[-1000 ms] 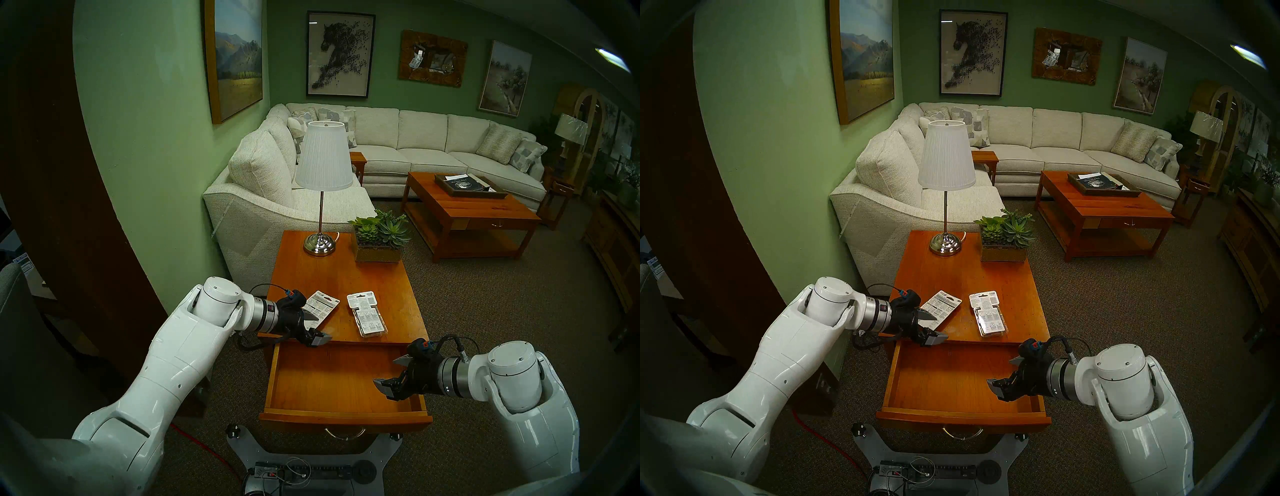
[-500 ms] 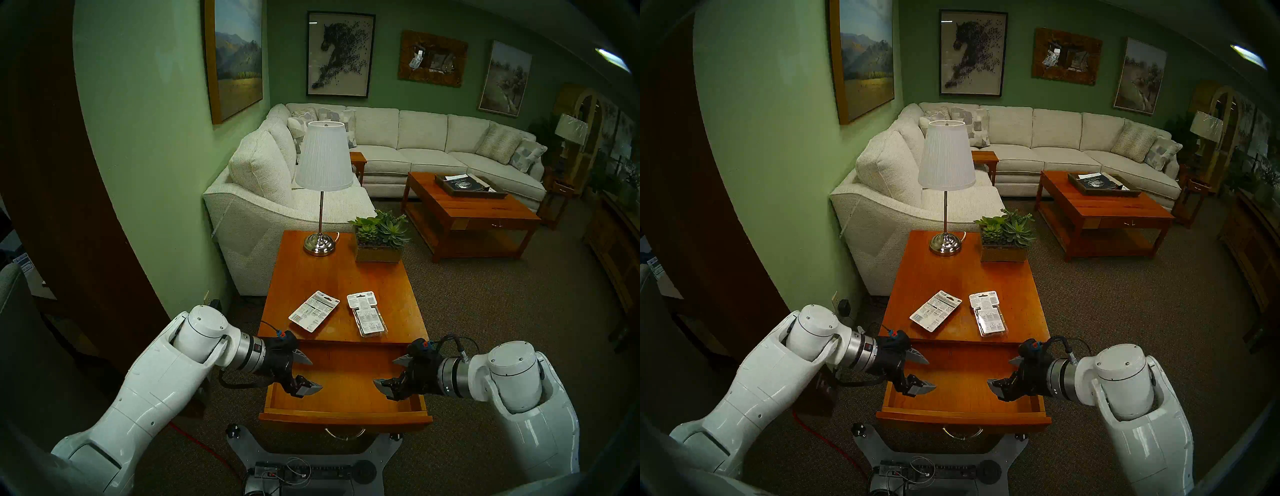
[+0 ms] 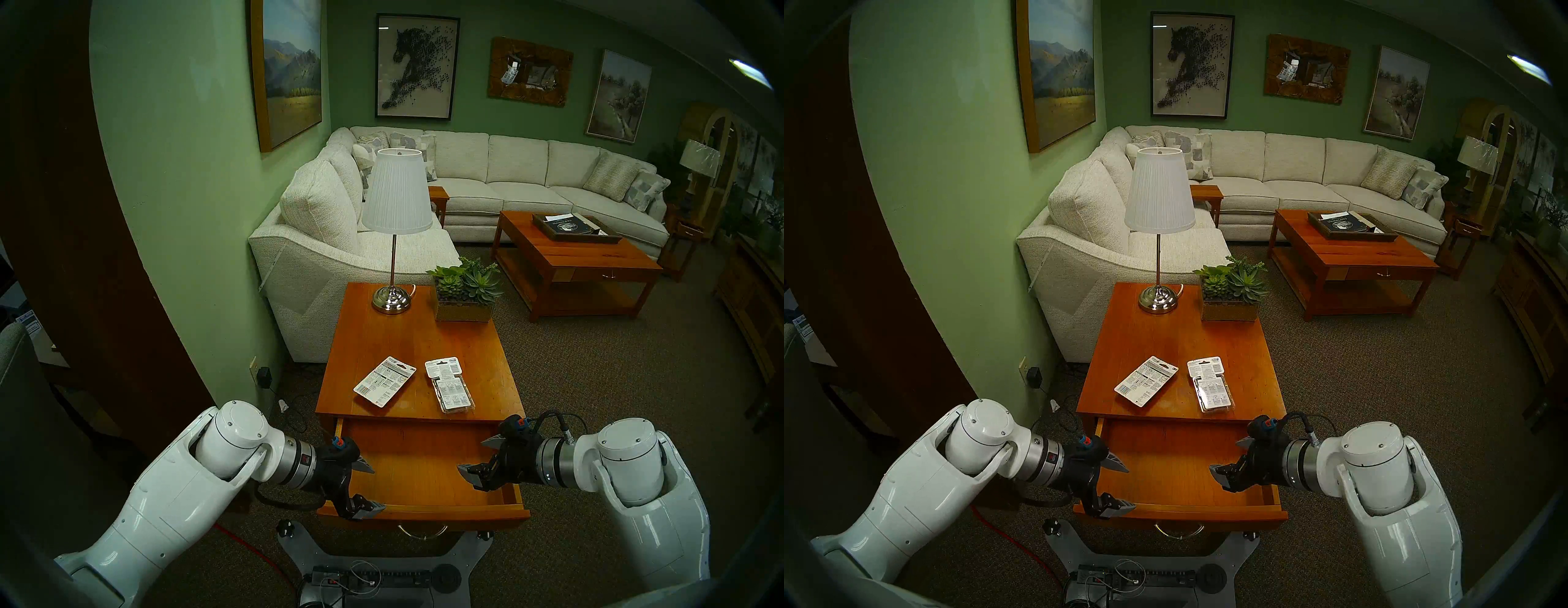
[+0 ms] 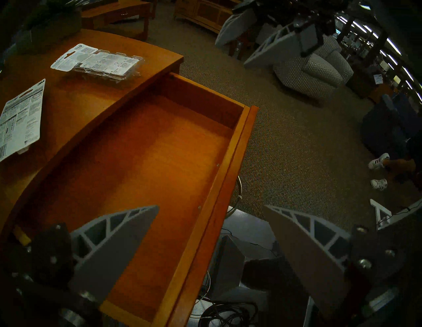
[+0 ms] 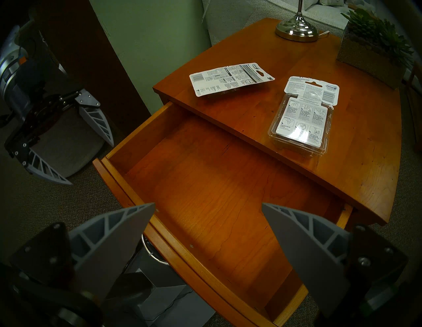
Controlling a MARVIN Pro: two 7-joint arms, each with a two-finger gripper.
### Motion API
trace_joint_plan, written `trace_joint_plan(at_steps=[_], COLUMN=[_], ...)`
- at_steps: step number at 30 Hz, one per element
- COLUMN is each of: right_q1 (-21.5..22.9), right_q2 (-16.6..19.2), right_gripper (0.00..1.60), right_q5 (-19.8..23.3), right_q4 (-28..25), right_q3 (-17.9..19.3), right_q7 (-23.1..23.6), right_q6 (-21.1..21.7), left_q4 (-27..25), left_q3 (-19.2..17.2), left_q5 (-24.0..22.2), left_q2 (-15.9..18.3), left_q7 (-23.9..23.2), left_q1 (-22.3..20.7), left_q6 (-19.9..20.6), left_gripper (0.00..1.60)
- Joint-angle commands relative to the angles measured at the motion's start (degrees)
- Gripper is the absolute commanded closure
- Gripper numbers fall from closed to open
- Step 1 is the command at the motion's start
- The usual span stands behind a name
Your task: Open the drawer, take out the contents and close the drawer
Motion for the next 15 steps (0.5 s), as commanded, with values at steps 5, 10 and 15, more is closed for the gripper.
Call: trace_joint_plan(at_steps=[5, 10, 15], right_q1=[0.97, 0.96, 0.94], right_q2=[-0.04, -0.05, -0.07], right_gripper=[0.00, 0.00, 0.00], right_q5=[0.07, 0.05, 0.02], right_q4=[-1.50, -1.61, -1.72], right_q3=[0.16, 0.16, 0.16], right_q7=[-0.12, -0.17, -0.24], right_q6=[-0.09, -0.01, 0.09], left_q4=[-8.91, -13.16, -16.89], left_q3=[-0.69, -2.21, -5.05], left_q5=[1.05, 1.75, 3.54], left_q2=[4.77, 6.95, 6.98], left_q7=[0.44, 1.97, 7.28], left_q1=[7.40, 11.11, 14.27], left_q6=[-2.59, -3.37, -2.54], left_gripper=[0.00, 0.00, 0.00])
